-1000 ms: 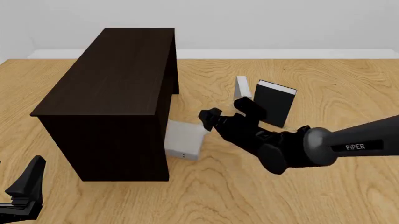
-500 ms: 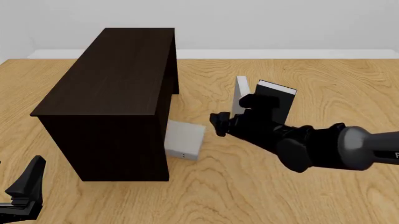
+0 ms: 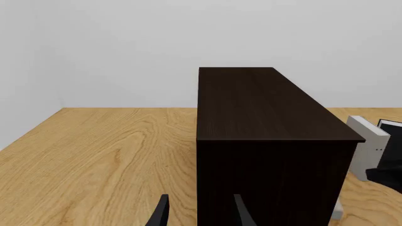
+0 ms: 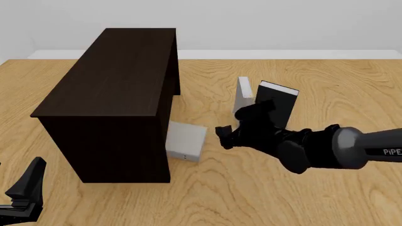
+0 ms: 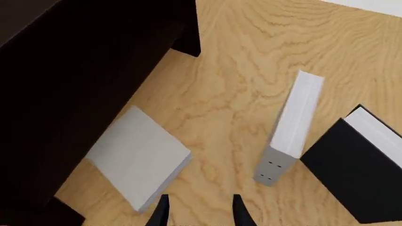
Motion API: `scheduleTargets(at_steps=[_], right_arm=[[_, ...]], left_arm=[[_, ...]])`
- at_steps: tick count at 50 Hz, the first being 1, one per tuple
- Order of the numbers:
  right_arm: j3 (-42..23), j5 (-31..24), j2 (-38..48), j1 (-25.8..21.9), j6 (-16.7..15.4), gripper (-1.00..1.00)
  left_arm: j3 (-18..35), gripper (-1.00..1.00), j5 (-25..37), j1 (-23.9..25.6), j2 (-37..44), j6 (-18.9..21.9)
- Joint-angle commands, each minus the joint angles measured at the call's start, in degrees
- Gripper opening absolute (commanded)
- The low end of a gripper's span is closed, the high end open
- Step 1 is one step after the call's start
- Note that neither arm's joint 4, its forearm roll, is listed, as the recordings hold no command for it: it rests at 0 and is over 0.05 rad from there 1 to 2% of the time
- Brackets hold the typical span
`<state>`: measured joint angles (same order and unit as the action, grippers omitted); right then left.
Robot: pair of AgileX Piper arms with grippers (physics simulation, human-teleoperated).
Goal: Pick up the book on the right and place it under the cabinet shelf.
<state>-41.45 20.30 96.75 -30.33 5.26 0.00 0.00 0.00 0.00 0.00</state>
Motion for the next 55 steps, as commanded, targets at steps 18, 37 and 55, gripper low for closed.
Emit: scheduleTargets(at_steps=[18,37,55], right_arm=[[2.0,7.0,9.1,-3.2,-2.9,1.0],[-2.2,9.5,15.5,-1.6,-5.5,1.0],[-2.3,9.8,18.0,-0.8,-6.7,1.0]], left_arm=[[0.0,1.0,0.0,0.0,0.0,0.0],[0.0,1.0,0.0,0.0,0.0,0.0],[0.0,1.0,0.0,0.0,0.0,0.0]])
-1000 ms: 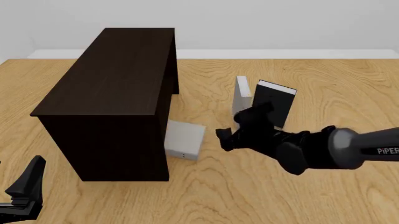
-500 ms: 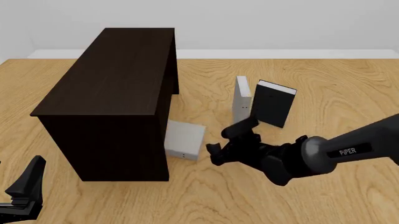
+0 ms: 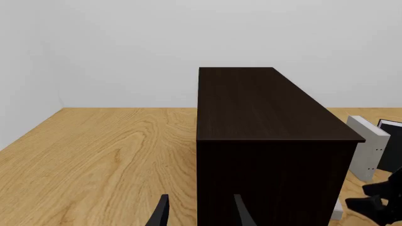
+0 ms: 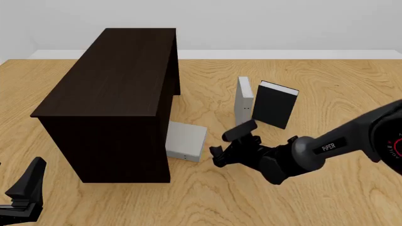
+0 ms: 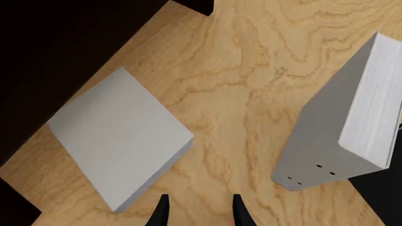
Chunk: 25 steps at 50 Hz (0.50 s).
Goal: Pick up the book on the right and place it under the cabinet shelf.
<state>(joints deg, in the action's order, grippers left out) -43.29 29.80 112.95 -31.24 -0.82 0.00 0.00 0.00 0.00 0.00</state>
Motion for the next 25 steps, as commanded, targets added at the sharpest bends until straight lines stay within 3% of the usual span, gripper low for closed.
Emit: scheduleTargets(at_steps=[1,25], right_arm=[[-0.4,0.4,1.8,0.1,-0.6,1.0],[-3.7,-0.5,3.3,-0.8,-1.9,1.0]], left_arm=[[0.0,1.0,0.0,0.0,0.0,0.0],[0.0,1.0,0.0,0.0,0.0,0.0]])
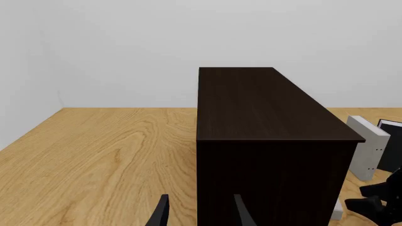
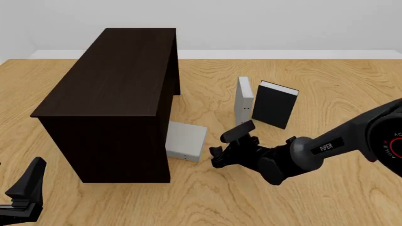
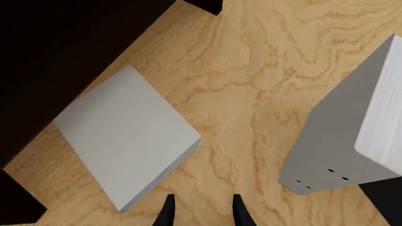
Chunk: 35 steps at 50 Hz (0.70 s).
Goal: Pick up the book on the right and place it under the cabinet shelf.
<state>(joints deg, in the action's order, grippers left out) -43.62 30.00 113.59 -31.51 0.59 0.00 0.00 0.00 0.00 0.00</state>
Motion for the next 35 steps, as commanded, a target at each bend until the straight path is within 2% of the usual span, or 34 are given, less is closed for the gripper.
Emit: scheduleTargets(at_steps=[1,35], right_arm=[[-3.6,-0.8,2.8,-0.6,-3.1,1.0],[-10.8,-3.4,7.0,-2.6,-2.8,1.0]], left_arm=[[0.0,1.0,0.0,0.0,0.0,0.0],[0.0,1.0,0.0,0.0,0.0,0.0]])
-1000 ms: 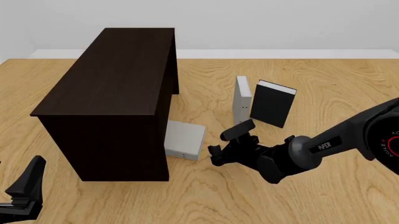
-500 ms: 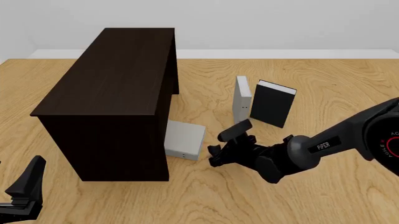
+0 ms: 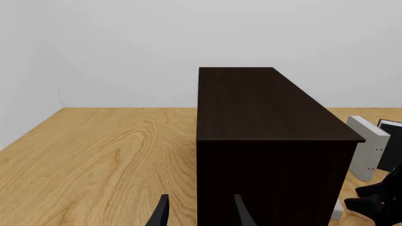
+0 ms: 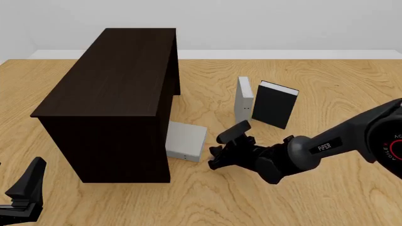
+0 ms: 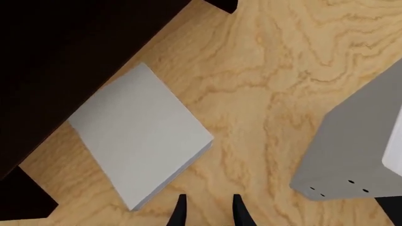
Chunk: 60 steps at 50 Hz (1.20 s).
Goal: Pick up the book on the right and place it under the cabinet shelf.
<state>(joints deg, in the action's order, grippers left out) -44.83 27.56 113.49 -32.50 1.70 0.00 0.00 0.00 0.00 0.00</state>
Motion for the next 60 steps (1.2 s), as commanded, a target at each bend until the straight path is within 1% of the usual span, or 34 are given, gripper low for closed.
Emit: scheduleTargets(at_steps=[1,13,32,47,60], right_arm=[[-9.8,-1.1,7.0,-1.7,-3.9,1.0],[-10.9,-1.5,6.8,-2.1,-4.3,1.0],[-15.1,-3.2,6.1,-3.4,-4.8,1.0],[-18.3,-4.4,6.8,-4.8,-4.7,1.0],[-19.1,-4.4,7.2,-5.5,-4.4,1.0]], left_arm=[[0.0,1.0,0.0,0.0,0.0,0.0],[0.0,1.0,0.0,0.0,0.0,0.0],[0.0,1.0,0.0,0.0,0.0,0.0],[0.0,1.0,0.0,0.0,0.0,0.0],[0.0,1.0,0.0,0.0,0.0,0.0]])
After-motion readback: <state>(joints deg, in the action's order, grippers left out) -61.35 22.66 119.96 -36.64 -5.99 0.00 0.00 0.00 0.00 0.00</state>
